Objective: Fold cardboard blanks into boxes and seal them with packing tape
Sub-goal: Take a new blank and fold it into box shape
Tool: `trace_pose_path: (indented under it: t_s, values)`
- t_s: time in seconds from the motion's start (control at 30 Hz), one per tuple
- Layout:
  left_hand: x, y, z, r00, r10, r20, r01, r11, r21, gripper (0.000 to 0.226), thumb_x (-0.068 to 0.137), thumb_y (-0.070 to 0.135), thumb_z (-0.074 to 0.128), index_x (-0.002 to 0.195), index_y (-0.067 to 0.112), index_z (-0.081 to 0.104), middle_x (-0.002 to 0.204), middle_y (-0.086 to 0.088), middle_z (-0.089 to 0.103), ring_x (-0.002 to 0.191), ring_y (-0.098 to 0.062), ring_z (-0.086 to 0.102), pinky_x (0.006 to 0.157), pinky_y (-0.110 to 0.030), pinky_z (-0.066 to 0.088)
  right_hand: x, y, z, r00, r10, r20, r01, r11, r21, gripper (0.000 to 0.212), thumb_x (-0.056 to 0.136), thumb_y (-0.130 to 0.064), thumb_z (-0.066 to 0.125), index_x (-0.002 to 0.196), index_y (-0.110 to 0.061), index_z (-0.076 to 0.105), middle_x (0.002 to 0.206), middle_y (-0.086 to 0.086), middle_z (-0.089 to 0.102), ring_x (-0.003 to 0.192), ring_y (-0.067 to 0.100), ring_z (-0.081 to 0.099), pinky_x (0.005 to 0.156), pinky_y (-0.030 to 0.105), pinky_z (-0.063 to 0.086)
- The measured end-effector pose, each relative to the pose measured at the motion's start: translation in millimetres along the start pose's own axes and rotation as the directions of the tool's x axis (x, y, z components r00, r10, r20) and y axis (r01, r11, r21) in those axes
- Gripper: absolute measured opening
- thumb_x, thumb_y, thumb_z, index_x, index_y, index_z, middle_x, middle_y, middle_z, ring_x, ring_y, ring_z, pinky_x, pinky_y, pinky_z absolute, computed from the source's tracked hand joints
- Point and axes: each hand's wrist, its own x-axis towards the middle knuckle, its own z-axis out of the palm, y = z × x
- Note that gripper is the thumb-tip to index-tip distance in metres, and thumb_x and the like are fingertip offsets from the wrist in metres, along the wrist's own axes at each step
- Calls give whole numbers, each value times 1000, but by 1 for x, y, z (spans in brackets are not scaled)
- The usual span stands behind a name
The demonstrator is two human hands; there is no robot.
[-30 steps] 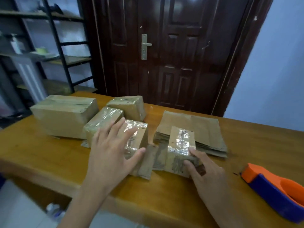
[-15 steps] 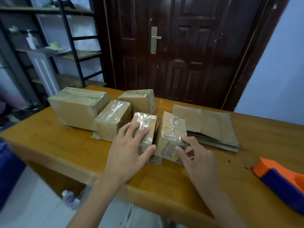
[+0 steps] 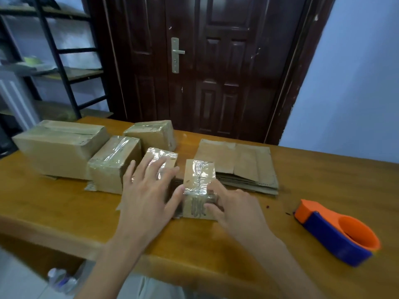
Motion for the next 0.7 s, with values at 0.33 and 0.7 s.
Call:
trace_pose_path:
  t_s: [0.33,0.7]
  values:
    - [29,91,21,964,261,51,-256,963,-84,48,104,60,41,136,32,64,149,1,59,147,-23,44,125,-53,29,50,97,-20,950,275,-148,-276,961,19,56,96,-63,59,145,-40,48,134,-9,63,116,12,63,89,38,59]
    - [28,102,49,954,261,149,-251,965,-79,56,103,68,31,136,36,64,147,7,60,145,-17,46,125,-48,32,106,117,12,990,128,56,-111,965,-237,44,98,-63,55,133,-36,59,120,-4,69,102,20,64,79,38,57]
